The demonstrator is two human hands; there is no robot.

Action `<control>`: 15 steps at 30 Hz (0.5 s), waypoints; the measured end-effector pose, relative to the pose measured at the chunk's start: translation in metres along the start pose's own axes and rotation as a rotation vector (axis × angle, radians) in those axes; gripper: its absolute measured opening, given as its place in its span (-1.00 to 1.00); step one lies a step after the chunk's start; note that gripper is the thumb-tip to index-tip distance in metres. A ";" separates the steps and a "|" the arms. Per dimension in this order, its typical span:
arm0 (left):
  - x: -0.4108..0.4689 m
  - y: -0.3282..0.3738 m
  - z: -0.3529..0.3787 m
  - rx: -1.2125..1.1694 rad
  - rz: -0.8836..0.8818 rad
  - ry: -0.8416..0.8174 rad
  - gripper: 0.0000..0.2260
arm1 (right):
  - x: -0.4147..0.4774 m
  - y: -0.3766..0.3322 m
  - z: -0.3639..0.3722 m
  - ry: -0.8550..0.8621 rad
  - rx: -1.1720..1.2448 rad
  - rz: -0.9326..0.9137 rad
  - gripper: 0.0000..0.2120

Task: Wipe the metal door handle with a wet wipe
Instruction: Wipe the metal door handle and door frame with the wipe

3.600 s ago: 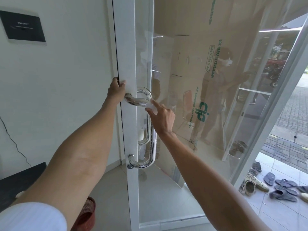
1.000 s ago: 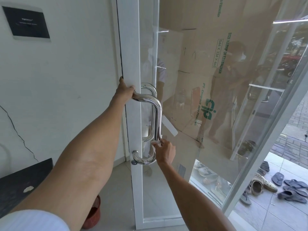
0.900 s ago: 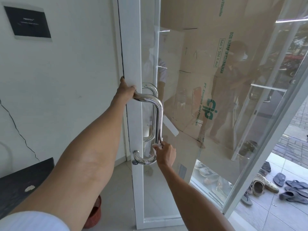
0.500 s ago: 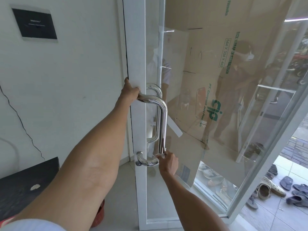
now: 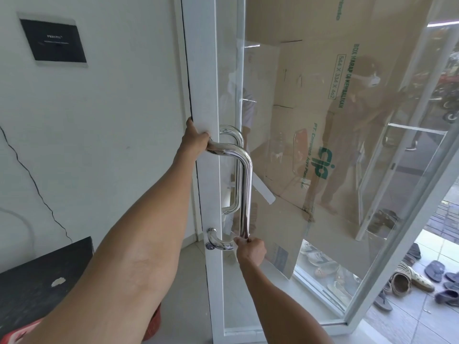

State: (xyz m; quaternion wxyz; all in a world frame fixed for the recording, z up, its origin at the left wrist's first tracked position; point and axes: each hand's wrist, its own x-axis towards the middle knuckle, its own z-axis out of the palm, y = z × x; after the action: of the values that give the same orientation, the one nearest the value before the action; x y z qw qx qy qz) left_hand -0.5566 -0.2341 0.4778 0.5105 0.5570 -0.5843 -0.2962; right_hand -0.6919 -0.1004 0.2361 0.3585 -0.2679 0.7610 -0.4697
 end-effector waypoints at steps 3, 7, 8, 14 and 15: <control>-0.001 -0.002 0.000 -0.055 0.002 0.001 -0.41 | 0.001 0.005 0.006 -0.019 0.115 0.093 -0.72; -0.002 -0.001 0.001 -0.059 0.010 0.013 -0.43 | 0.003 0.008 0.011 -0.095 0.250 0.227 -0.74; -0.003 0.000 0.001 -0.058 0.016 0.016 -0.43 | 0.003 0.007 0.012 -0.101 0.270 0.247 -0.74; -0.004 0.001 0.002 -0.043 0.020 0.020 -0.43 | -0.001 0.011 0.029 -0.132 0.406 0.330 -0.59; -0.004 0.001 0.002 -0.043 0.023 0.021 -0.43 | -0.002 0.012 0.032 -0.136 0.412 0.337 -0.59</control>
State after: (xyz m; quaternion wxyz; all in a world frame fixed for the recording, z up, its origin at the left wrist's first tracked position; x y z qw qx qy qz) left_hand -0.5590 -0.2305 0.4774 0.5317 0.5423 -0.5789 -0.2968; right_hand -0.6663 -0.1109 0.2158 0.5287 -0.0896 0.6575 -0.5294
